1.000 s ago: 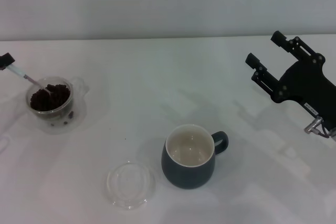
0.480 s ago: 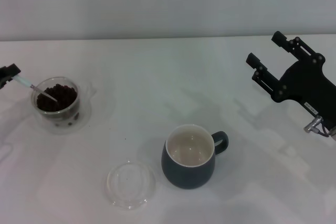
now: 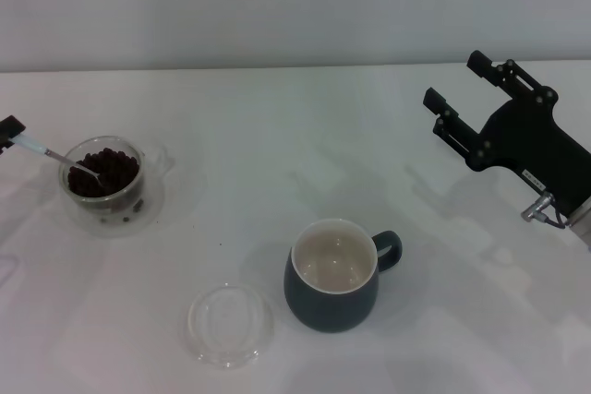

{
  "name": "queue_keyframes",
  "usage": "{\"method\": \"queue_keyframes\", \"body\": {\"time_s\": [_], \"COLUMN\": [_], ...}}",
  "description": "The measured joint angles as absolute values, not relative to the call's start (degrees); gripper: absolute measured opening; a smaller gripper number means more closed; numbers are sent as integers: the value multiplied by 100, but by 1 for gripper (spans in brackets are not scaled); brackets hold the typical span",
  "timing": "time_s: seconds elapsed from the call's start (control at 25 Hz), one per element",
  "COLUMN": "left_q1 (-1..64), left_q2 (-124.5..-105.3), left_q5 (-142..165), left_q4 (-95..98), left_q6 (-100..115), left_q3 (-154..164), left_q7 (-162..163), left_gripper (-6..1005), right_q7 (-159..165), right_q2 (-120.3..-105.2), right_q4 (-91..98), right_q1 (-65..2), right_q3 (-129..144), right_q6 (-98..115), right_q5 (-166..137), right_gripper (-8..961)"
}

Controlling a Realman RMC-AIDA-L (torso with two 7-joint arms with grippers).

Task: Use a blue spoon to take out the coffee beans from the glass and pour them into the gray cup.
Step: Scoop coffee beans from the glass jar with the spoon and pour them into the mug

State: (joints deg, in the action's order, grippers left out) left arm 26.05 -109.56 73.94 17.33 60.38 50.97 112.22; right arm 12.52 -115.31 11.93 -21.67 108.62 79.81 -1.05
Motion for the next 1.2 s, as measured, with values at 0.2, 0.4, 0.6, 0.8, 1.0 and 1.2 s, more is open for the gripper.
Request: {"method": "queue_keyframes", "body": {"time_s": [0.2, 0.4, 0.6, 0.8, 1.0, 1.2], "left_q1": [2518, 2401, 2328, 2268, 2223, 2206], "left_q2": [-10952, -10956, -10950, -10940, -10941, -10948], "left_q5": [7273, 7192, 7042, 6927, 6817, 6814], "left_q4": [1736, 1729, 1709, 1700, 1698, 1732], "left_q6": [6043, 6077, 6229, 6380, 6538, 6639], "left_q3": [5078, 4972, 4970, 4966, 4965, 4965], "left_q7": [11331, 11396, 11479, 11516, 11552, 11575], "left_gripper": [136, 136, 136, 136, 136, 135], "right_q7": [1226, 1224, 1221, 1181, 1169, 1168], "right_q2": [-11523, -11522, -11521, -11514, -11513, -11513], "right_q4": [1195, 1195, 1195, 1169, 1180, 1184], "right_q1": [-2190, -2198, -2229, -2277, -2291, -2289], "right_q3": [10863, 10863, 10863, 10863, 10863, 10863], "right_q6": [7987, 7996, 7938, 7911, 7848, 7859], "right_q5": [-141, -120, -113, -106, -105, -108], "right_gripper": [681, 681, 681, 681, 681, 681]}}
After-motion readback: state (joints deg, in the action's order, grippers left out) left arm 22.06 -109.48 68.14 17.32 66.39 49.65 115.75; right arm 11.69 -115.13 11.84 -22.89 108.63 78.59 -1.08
